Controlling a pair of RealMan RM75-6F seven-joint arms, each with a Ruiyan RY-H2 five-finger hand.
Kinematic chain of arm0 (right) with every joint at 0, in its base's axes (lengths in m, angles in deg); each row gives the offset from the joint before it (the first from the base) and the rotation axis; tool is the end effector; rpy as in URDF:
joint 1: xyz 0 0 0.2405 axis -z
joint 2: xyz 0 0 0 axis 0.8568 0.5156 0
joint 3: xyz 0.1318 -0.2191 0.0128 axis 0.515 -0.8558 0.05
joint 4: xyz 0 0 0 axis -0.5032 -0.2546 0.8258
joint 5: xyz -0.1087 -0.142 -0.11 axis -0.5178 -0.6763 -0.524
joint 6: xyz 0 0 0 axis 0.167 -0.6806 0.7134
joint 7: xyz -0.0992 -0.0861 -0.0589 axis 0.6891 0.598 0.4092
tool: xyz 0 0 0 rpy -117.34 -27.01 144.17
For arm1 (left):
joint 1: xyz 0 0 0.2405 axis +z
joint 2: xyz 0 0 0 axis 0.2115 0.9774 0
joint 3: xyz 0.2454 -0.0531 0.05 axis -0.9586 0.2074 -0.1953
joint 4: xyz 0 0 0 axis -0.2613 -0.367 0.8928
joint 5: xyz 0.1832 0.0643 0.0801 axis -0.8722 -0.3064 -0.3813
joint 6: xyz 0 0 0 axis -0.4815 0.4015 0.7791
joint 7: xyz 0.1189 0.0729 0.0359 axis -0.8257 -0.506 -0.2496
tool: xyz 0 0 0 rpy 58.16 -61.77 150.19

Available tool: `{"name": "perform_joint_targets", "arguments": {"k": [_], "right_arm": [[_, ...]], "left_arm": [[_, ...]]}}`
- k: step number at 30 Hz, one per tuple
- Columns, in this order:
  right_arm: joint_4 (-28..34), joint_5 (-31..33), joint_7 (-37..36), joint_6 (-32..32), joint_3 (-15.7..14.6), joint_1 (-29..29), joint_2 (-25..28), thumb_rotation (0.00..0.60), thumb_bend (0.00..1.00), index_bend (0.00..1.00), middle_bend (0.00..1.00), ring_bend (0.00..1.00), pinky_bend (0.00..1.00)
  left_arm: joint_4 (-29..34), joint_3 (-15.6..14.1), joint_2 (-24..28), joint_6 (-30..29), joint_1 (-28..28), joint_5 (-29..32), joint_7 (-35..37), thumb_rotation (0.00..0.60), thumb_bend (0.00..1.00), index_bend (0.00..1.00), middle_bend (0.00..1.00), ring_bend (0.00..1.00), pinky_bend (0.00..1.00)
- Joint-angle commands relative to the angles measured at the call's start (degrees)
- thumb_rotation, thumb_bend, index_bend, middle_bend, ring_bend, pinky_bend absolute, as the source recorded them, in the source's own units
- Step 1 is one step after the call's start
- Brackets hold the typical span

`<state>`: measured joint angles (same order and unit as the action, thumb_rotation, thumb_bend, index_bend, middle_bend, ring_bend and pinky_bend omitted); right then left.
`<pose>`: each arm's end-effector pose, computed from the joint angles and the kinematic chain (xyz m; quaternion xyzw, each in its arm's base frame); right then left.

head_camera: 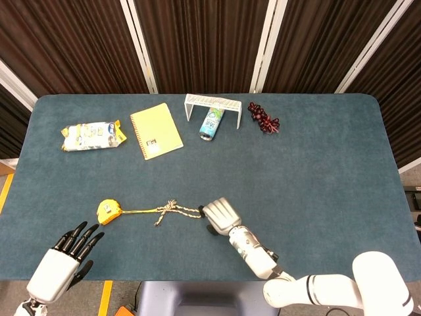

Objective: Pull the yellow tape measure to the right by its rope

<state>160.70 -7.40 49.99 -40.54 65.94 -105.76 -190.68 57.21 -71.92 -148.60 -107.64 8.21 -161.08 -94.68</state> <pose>-0.0752 -0.2908 -0.1023 0.8111 -0.3454 0.3242 0.3429 -0.2547 0.1267 0.1079 -0.7390 -0.2066 -0.4207 0.4840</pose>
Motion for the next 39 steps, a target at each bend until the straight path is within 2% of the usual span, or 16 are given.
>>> {"name": "perform_joint_targets", "arguments": {"k": [1, 9, 22, 30, 33, 39], "right_arm": [[-0.9, 0.4, -0.1, 0.2, -0.1, -0.6, -0.8, 0.6, 0.42, 0.56, 1.0, 0.98, 1.0], [-4.0, 1.4, -0.2, 0.1, 0.0, -1.7, -2.6, 0.6, 0.42, 0.56, 1.0, 0.98, 1.0], [-10.1, 2.2, -4.2, 1.7, 1.9, -3.9, -6.0, 0.6, 0.42, 0.56, 1.0, 0.98, 1.0], [-12.9, 2.9, -2.7, 1.1, 0.9, -4.6, -7.5, 0.6, 0.44, 0.59, 1.0, 0.98, 1.0], [-13.8, 2.2, -2.2, -0.3, 0.5, -4.4, -8.0, 0.6, 0.48, 0.65, 1.0, 0.98, 1.0], [-13.8, 0.3, -1.1, -3.8, -0.1, -3.4, -7.8, 0.6, 0.51, 0.88, 1.0, 0.98, 1.0]], "left_arm": [[-0.1, -0.1, 0.0, -0.1, 0.0, -0.2, 0.2, 0.6, 0.37, 0.14, 0.11, 0.07, 0.29], [-0.1, -0.3, 0.1, -0.3, 0.0, -0.5, 0.4, 0.6, 0.37, 0.14, 0.11, 0.07, 0.29], [-0.3, -0.5, 0.2, -0.3, -0.1, -1.1, 0.7, 0.6, 0.37, 0.14, 0.11, 0.07, 0.29], [-0.4, -0.6, 0.3, -0.4, -0.1, -1.3, 0.9, 0.6, 0.37, 0.14, 0.11, 0.07, 0.29], [-0.5, -0.7, 0.3, -0.5, -0.1, -1.5, 0.8, 0.6, 0.37, 0.14, 0.11, 0.07, 0.29], [-0.5, -0.7, 0.1, -0.1, -0.1, -1.6, 0.4, 0.6, 0.37, 0.14, 0.11, 0.07, 0.29]]}}
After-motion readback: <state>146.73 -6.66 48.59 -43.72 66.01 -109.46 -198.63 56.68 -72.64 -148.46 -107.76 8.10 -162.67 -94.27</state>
